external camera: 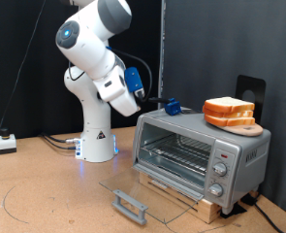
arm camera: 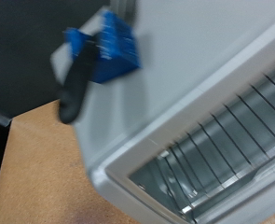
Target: Make a piece of toast with the oven
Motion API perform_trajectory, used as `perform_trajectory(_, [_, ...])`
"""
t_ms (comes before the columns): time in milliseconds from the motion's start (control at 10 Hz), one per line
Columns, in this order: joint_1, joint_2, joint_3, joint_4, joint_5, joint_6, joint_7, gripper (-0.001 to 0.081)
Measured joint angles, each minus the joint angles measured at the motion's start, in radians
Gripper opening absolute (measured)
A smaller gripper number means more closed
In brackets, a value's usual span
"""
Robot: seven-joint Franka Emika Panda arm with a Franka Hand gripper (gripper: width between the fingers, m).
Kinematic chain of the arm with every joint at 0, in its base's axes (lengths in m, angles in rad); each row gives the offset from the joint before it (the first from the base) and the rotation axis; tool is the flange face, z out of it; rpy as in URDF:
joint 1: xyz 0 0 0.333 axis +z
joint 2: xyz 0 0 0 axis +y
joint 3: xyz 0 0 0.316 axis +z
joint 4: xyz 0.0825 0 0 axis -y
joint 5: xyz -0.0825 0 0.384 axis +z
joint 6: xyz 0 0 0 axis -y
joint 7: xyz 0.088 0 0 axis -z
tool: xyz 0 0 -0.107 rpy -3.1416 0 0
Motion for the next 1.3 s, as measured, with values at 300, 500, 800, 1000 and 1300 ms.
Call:
perform_trajectory(300, [0.008,-0.101,0.034,-0.001,-0.017,-0.029,-0.042,0.0810])
perform_trajectory(500, [0.008,-0.178,0.063,-0.004,-0.032,-0.025,-0.043,0.0810])
perform_trajectory(800, [0.008,-0.290,0.108,-0.010,-0.051,-0.038,-0.029,0.0810])
perform_trajectory(1000, [0.007,-0.351,0.130,-0.018,-0.060,-0.069,-0.010,0.0810])
perform_trajectory(1300, [0.004,-0.414,0.153,-0.054,-0.072,-0.075,0.014,0.0810])
